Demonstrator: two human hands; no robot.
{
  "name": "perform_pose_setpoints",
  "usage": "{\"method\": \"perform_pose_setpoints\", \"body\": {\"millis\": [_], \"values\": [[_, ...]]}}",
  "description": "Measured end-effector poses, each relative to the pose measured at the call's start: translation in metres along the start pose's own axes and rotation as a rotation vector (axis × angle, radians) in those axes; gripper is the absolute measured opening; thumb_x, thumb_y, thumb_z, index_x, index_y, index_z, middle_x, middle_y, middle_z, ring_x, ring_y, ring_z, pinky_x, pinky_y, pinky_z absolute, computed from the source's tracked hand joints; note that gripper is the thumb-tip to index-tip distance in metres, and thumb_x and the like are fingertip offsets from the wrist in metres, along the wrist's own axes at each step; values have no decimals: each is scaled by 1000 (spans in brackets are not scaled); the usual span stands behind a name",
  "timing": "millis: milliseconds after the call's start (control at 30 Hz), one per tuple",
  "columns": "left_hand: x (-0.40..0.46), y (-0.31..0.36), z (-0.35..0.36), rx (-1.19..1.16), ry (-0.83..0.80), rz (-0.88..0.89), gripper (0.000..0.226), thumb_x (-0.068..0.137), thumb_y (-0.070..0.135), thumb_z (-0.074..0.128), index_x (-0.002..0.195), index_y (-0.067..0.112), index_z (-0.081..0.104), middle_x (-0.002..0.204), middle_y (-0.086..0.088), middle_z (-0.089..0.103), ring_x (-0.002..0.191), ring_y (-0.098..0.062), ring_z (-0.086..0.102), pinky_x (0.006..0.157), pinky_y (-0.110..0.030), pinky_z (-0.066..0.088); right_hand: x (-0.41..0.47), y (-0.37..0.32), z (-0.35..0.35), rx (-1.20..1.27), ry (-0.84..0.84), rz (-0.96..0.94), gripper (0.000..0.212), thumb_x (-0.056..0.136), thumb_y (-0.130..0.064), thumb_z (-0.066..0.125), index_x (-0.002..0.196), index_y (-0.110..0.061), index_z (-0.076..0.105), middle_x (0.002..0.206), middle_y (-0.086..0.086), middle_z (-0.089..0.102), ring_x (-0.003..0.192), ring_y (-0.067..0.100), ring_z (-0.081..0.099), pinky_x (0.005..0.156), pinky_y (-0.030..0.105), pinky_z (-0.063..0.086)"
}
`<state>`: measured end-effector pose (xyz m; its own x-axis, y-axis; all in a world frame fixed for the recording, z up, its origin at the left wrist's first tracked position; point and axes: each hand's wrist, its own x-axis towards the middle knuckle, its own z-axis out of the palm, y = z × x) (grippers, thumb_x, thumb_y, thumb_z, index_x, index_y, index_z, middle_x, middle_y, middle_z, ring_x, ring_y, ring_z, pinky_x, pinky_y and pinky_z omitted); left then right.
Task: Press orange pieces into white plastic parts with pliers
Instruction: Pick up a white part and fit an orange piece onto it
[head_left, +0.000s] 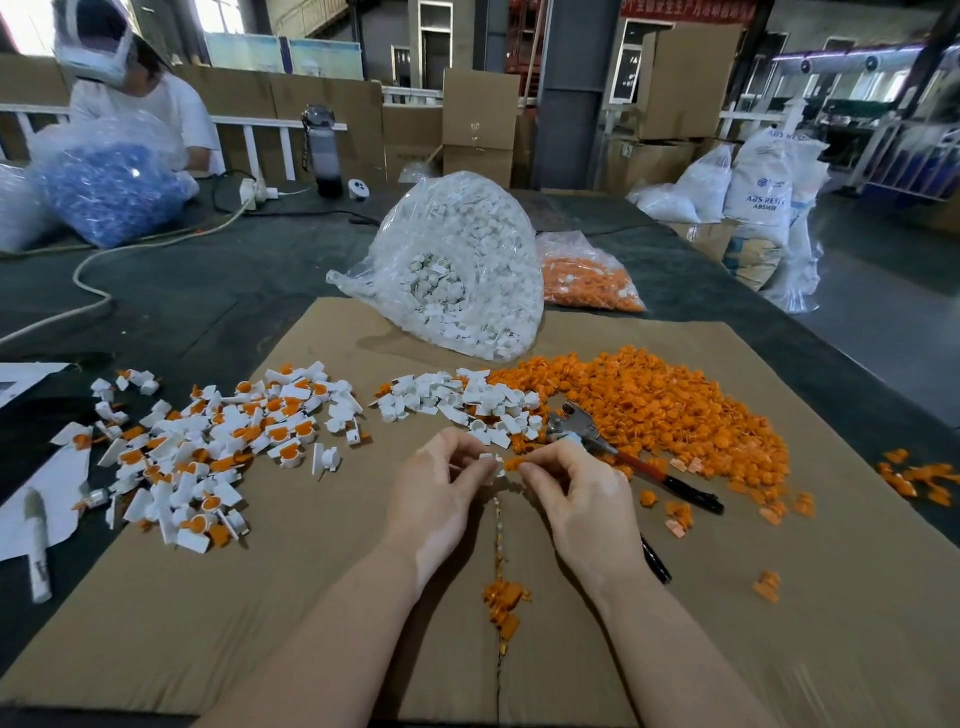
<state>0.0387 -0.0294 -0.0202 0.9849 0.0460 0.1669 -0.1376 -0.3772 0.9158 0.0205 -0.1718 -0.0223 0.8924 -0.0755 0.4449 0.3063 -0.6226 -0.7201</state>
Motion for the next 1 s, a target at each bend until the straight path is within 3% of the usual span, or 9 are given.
{"method": "perform_pose_setpoints", "body": {"millis": [133,367,633,800,900,1000], "values": [[-1,2,-1,-21,-62,-6,7,89,20,61,84,22,57,74,-1,65,75,-19,63,73,-34,49,-1,-2,0,-92,-13,-67,5,85,-21,68,84,-15,67,70,-10,61,67,8,58,62,26,48],[-4,6,-1,-42,-114,-18,5,89,17,61,85,20,59,76,-1,65,68,-8,58,61,-12,43,-2,-3,3,-262,38,-189,14,82,-16,70,74,-9,61,61,-2,60,53,17,53,47,32,43],[-8,3,-1,105,-139,88,9,89,18,61,83,25,59,78,8,65,77,-7,61,72,-24,49,-3,-4,3,-279,-2,-277,24,79,-6,71,64,-6,51,52,4,53,45,22,47,41,34,42],[-4,3,0,5,-122,15,12,88,15,61,80,23,59,74,0,66,69,-11,62,64,-18,47,-3,-4,2,-252,-51,-242,17,84,-15,69,72,-6,59,62,2,60,56,18,54,51,34,45],[-2,5,-1,-97,-110,-28,12,89,12,60,82,22,60,74,-4,65,67,-11,62,62,-15,47,-2,-3,-1,-100,-61,-158,8,85,-19,67,83,-11,67,72,-5,64,68,11,59,61,30,49],[-1,3,-2,-122,-107,-23,11,90,13,59,84,21,61,79,-8,66,75,-19,63,72,-27,50,-2,-5,-2,-42,-34,-142,14,83,-17,70,96,-12,68,75,-6,60,70,9,57,64,24,48]]}}
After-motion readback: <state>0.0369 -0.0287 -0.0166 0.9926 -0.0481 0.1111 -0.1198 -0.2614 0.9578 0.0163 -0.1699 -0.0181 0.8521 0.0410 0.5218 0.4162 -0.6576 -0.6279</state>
